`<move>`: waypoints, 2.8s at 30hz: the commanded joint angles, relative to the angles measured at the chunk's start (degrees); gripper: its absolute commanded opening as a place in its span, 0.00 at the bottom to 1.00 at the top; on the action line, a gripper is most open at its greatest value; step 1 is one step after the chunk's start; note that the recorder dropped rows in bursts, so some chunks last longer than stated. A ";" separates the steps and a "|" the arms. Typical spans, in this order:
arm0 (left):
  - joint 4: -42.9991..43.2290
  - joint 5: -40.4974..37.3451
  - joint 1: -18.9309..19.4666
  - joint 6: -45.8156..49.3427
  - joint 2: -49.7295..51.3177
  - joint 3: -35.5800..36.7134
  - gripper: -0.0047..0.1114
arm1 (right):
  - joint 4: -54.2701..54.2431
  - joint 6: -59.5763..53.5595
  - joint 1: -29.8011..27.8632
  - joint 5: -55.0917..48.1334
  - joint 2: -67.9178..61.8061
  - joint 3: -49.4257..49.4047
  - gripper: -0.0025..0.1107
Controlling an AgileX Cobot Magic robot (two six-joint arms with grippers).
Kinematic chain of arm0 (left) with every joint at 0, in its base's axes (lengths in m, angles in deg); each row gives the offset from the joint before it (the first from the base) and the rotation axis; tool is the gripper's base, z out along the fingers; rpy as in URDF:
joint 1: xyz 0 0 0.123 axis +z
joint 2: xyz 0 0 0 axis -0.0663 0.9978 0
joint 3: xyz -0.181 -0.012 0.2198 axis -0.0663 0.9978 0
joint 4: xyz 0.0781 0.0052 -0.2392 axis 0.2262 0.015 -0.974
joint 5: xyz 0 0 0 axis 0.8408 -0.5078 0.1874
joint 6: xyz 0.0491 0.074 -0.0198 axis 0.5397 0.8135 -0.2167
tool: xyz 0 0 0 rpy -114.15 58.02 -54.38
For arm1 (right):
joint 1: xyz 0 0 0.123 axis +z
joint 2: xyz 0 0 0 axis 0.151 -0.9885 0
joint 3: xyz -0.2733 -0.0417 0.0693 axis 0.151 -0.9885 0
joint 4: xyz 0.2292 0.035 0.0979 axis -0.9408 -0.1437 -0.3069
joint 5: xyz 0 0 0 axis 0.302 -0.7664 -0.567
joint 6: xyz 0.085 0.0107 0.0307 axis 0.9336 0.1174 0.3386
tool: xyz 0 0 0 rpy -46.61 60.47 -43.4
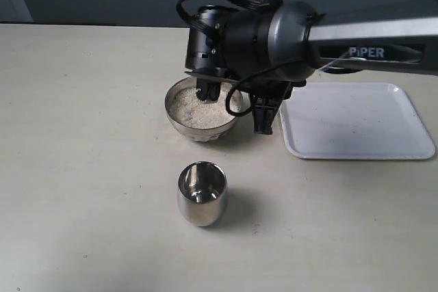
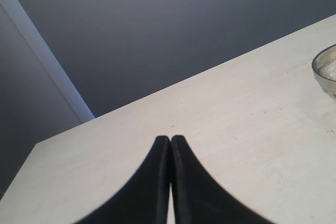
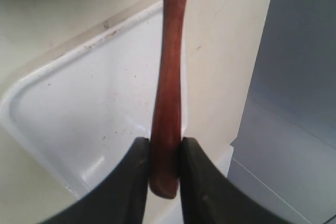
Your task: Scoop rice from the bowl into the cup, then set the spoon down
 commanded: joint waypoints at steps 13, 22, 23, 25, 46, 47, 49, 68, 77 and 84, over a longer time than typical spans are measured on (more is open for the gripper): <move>0.01 0.32 -0.03 -0.40 -0.31 -0.26 0.04 | 3.90 1.03 2.10 -0.26 -4.53 0.25 0.01; 0.01 0.32 -0.03 -0.40 -0.31 -0.26 0.04 | 5.74 1.03 2.00 -0.26 -4.91 0.25 0.01; 0.01 0.32 -0.03 -0.40 -0.31 -0.26 0.04 | 5.56 1.03 2.00 -0.26 -4.92 0.25 0.01; 0.01 0.32 -0.03 -0.40 -0.31 -0.26 0.04 | 4.63 1.03 2.00 -0.26 -4.92 0.25 0.01; 0.01 0.32 -0.03 -0.40 -0.31 -0.26 0.04 | 1.61 -0.11 2.00 -0.26 -7.09 0.25 0.01; 0.01 0.32 -0.03 -0.40 -0.31 -0.26 0.04 | 1.61 -0.11 2.00 -0.26 -7.09 0.25 0.01; 0.01 0.32 -0.03 -0.40 -0.31 -0.26 0.04 | 1.61 -0.11 2.00 -0.26 -7.09 0.25 0.01; 0.01 0.32 -0.03 -0.40 -0.31 -0.26 0.04 | 7.52 2.60 3.43 -0.26 -6.97 0.25 0.01; 0.01 0.32 -0.03 -0.40 -0.31 -0.26 0.04 | 8.65 2.49 0.70 -0.26 -7.08 0.25 0.01; 0.01 0.32 -0.03 -0.40 -0.31 -0.26 0.04 | 8.65 0.50 -0.86 -0.26 -7.08 0.25 0.01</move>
